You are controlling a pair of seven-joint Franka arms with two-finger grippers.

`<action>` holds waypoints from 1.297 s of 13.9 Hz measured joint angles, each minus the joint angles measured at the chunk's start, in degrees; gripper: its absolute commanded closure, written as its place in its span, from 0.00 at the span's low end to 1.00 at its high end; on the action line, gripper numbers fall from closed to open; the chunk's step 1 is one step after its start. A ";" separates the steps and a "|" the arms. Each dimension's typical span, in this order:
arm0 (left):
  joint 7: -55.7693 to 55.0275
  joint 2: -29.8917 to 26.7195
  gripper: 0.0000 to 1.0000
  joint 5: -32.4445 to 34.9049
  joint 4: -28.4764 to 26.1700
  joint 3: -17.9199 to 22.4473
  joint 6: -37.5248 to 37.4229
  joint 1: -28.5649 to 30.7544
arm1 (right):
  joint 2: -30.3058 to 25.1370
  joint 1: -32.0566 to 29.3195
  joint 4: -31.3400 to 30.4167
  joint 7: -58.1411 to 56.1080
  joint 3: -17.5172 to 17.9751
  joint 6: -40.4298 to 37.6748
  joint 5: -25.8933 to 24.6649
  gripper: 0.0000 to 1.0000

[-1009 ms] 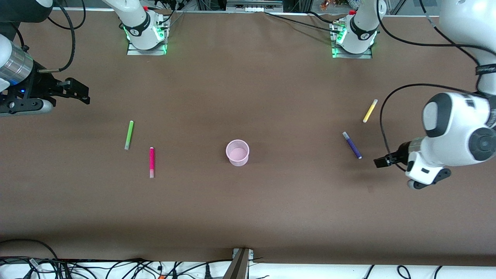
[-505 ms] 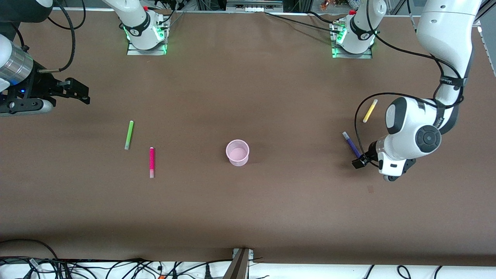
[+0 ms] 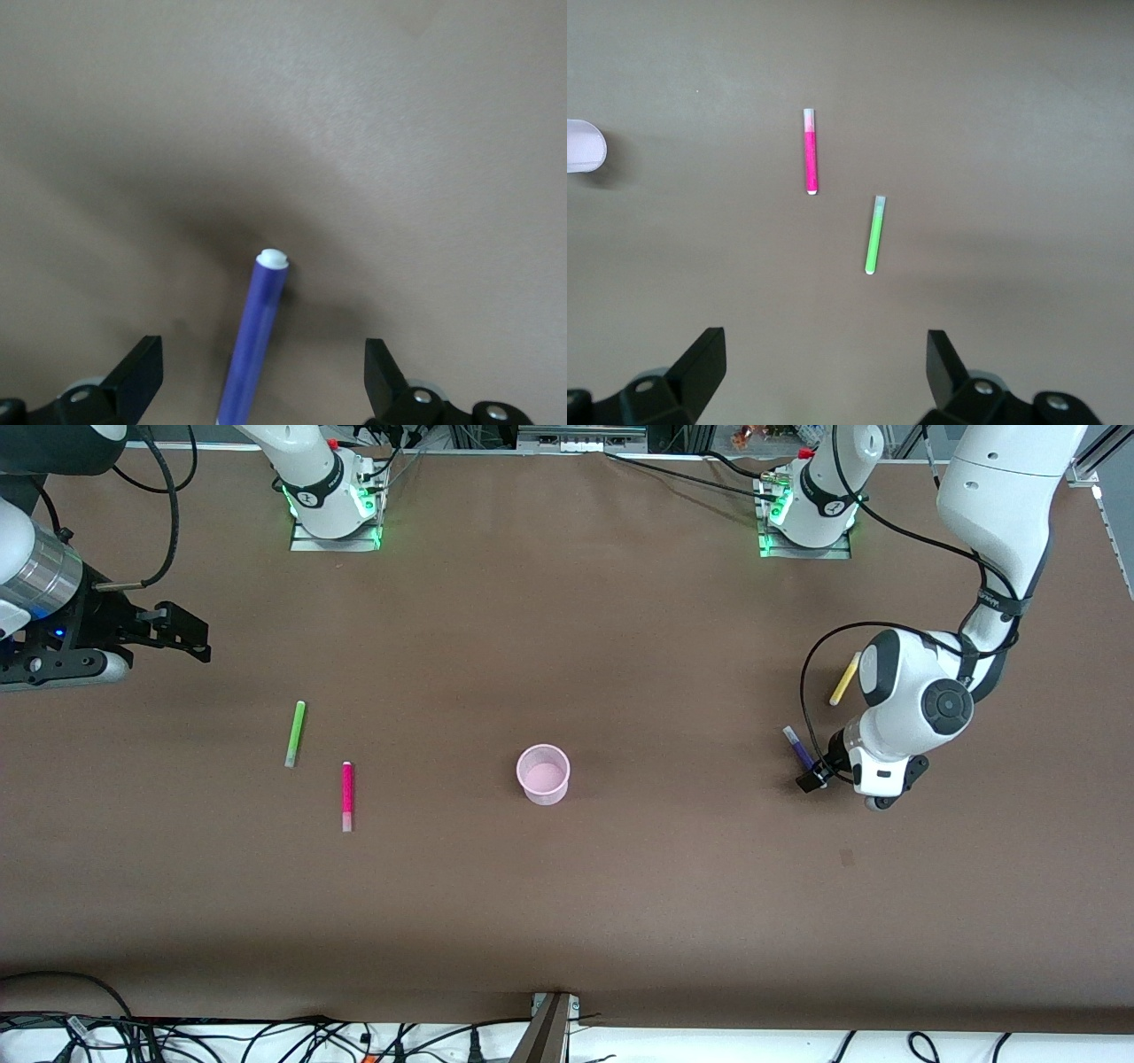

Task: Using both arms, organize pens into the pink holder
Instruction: 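Lift the purple marker upright and carry it toward the pink cup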

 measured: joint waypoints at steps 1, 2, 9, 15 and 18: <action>-0.03 -0.22 0.09 0.00 -0.96 -0.04 0.90 -0.05 | 0.00 0.05 0.00 0.00 0.02 -0.01 0.01 0.00; -0.08 -0.33 0.19 0.00 -1.57 -0.10 1.42 -0.12 | 0.00 0.16 0.00 0.00 0.08 -0.02 0.01 0.00; -0.27 -0.29 0.50 0.00 -2.50 -0.26 1.55 -0.23 | 0.00 0.36 0.00 0.03 0.28 -0.02 0.01 0.00; -0.26 0.36 1.00 0.00 -2.63 -0.26 1.67 -0.28 | 0.00 0.36 0.00 0.03 0.28 -0.02 0.01 0.00; -0.17 0.24 1.00 0.01 -2.40 -0.38 2.30 -0.33 | 0.00 0.36 0.00 0.03 0.28 -0.02 0.01 0.00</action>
